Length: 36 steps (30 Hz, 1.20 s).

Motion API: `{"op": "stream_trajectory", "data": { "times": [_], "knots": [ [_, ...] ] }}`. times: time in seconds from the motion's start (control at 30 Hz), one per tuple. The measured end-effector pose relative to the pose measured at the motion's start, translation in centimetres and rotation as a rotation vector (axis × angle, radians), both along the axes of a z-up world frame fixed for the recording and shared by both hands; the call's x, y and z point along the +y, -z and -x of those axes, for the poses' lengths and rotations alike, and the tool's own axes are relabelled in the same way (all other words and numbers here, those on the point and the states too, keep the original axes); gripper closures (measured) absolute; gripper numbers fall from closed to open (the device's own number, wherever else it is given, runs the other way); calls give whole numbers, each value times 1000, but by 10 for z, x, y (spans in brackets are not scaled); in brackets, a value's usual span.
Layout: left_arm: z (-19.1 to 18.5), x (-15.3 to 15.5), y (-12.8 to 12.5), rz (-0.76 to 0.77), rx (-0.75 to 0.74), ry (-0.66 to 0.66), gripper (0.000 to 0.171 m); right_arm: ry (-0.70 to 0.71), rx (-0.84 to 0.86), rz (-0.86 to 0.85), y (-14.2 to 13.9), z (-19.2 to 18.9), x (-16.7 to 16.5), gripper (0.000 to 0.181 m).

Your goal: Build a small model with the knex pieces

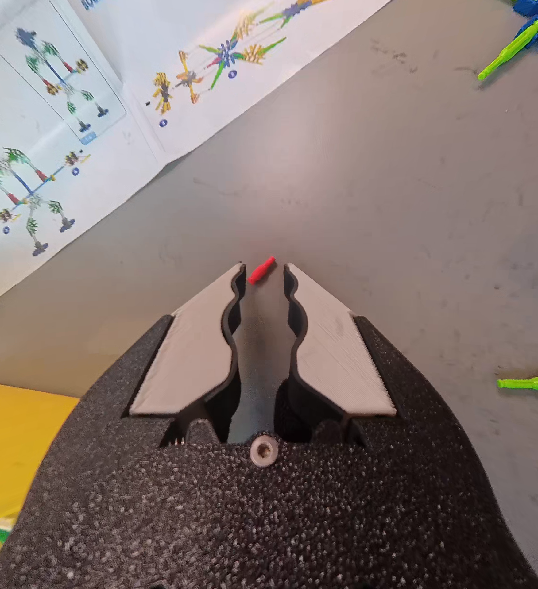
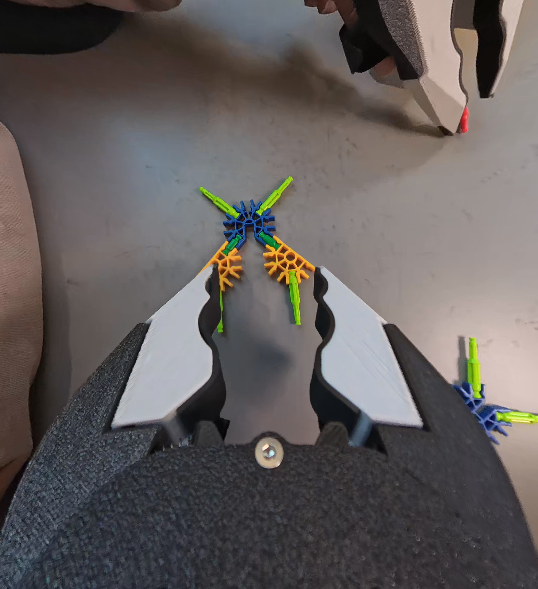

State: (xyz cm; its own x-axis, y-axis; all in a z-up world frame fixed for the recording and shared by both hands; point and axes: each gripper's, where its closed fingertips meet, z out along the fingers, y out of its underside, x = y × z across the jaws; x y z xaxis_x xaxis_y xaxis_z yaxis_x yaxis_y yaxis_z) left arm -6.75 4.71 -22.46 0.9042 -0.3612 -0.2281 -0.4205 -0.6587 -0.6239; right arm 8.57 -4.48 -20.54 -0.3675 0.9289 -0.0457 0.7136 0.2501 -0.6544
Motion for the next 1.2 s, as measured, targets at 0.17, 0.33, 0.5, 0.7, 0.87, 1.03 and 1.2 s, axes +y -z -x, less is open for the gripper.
{"op": "stream_trajectory", "data": {
  "times": [0.17, 0.33, 0.5, 0.7, 0.87, 1.03, 1.2],
  "knots": [
    [-8, -2, 3, 51, -143, -24, 164, 4, -40, 48, 5, -16, 7, 118],
    [-10, -9, 2, 48, -161, -15, 165, -1, -126, 39, 16, -37, 8, 150],
    [-33, -28, -10, 14, -269, 55, 165, 30, -166, 52, 21, -46, -10, 174],
    [-44, -64, -32, -61, -386, 75, 165, -49, -114, 113, 12, -41, -61, 156],
    [-56, -92, -46, -102, -584, 76, 165, 63, -47, 101, -3, -32, -29, 154],
    [-62, -100, -60, -127, -821, 55, 165, 58, -155, 99, 15, -30, -37, 160],
    [-74, -101, -86, -134, -1156, 77, 166, 46, -15, 97, -9, -3, -38, 157]
  ]
}}
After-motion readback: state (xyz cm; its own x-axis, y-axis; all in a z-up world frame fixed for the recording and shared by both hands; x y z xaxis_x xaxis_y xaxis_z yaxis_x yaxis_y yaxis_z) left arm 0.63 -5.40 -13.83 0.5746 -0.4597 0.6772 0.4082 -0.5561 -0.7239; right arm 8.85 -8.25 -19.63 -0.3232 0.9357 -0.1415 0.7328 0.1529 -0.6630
